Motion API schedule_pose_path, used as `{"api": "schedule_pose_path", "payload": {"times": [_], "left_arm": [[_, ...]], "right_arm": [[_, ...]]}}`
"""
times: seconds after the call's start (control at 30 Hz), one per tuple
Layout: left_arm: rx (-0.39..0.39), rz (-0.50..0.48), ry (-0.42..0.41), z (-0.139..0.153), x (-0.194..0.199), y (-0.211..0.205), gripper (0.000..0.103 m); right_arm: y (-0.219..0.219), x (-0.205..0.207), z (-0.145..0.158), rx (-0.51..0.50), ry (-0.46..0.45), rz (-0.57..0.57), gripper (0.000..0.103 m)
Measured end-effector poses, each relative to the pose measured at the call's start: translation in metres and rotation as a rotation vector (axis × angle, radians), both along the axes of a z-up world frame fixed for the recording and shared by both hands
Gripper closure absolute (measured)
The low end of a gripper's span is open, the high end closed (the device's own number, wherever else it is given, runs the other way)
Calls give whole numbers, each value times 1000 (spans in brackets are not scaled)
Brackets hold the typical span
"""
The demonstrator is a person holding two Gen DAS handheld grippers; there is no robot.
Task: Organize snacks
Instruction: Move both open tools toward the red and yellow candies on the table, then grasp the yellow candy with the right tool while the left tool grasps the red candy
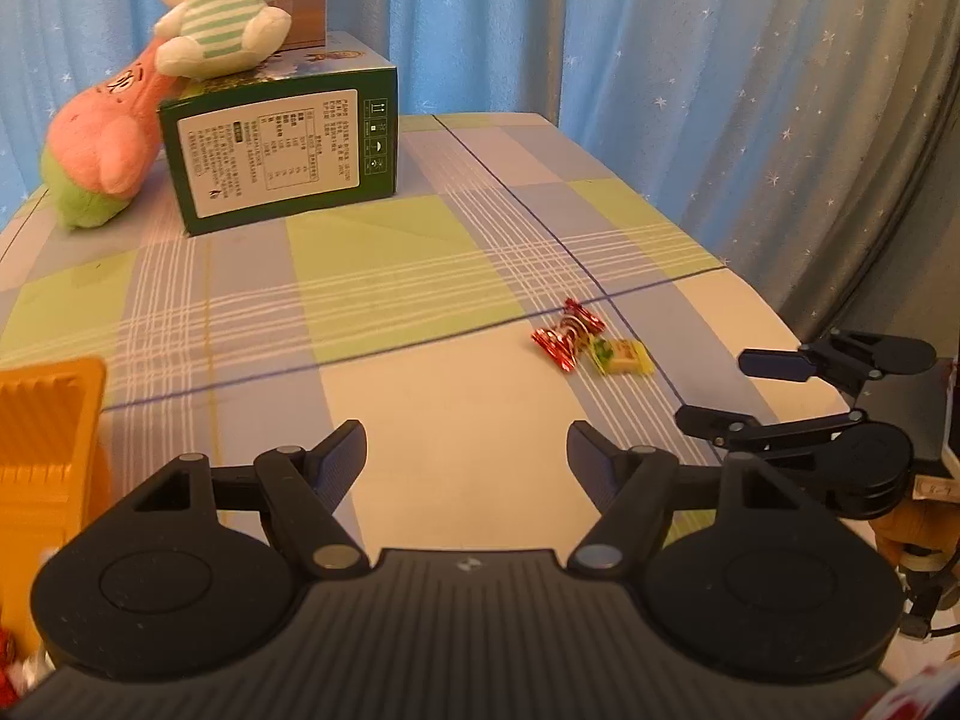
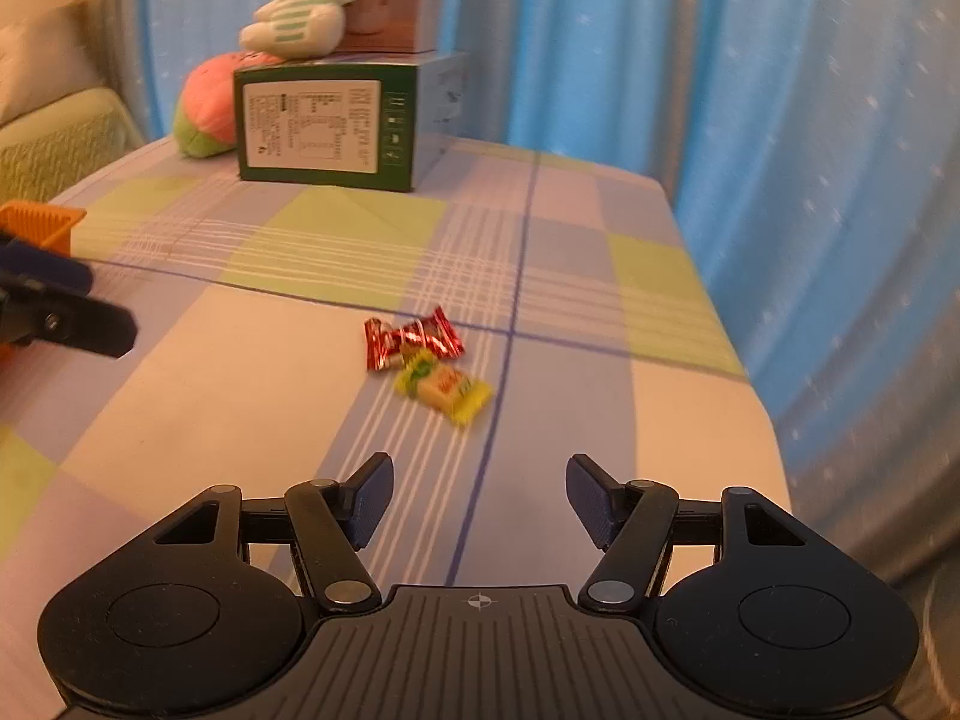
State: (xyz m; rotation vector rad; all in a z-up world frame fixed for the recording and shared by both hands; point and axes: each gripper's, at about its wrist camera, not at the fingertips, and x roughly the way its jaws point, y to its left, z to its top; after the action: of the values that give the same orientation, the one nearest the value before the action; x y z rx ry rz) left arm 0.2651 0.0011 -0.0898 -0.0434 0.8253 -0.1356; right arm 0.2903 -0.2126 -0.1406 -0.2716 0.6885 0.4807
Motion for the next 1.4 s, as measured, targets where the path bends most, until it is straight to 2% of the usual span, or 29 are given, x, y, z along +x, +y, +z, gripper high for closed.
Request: {"api": "schedule_pose_path", "payload": {"times": [0.07, 0.33, 0.47, 0.53, 0.6, 0.63, 0.8, 0.97, 1.07, 1.23, 1.4], "left_arm": [[4, -5, 1, -4, 10, 1, 32], [21, -22, -1, -17, 38, 1, 32], [12, -22, 7, -22, 45, -1, 32], [13, -29, 10, -24, 47, -4, 32], [10, -31, 14, -26, 48, -6, 32], [8, -32, 16, -26, 48, -7, 32], [15, -50, 13, -29, 55, -14, 32], [30, -119, -12, -34, 67, -31, 33], [35, -175, -16, -41, 78, -42, 41], [52, -272, -37, -49, 92, -61, 45], [55, -299, -24, -58, 109, -70, 59]], "right_arm": [[5, 12, -6, -14, -2, 30, 49], [24, 46, -23, -107, -65, 139, 51], [29, 59, -25, -97, -77, 191, 52], [31, 65, -25, -74, -56, 204, 59], [29, 70, -23, -24, -3, 197, 76], [29, 71, -23, -2, 20, 192, 80], [23, 62, -14, 89, 85, 91, 83], [-2, 49, -1, 216, 108, -153, 83], [-15, 43, 4, 291, 123, -281, 83], [-25, 40, 8, 297, 98, -332, 83], [-37, 41, 0, 304, 114, -359, 83]]}}
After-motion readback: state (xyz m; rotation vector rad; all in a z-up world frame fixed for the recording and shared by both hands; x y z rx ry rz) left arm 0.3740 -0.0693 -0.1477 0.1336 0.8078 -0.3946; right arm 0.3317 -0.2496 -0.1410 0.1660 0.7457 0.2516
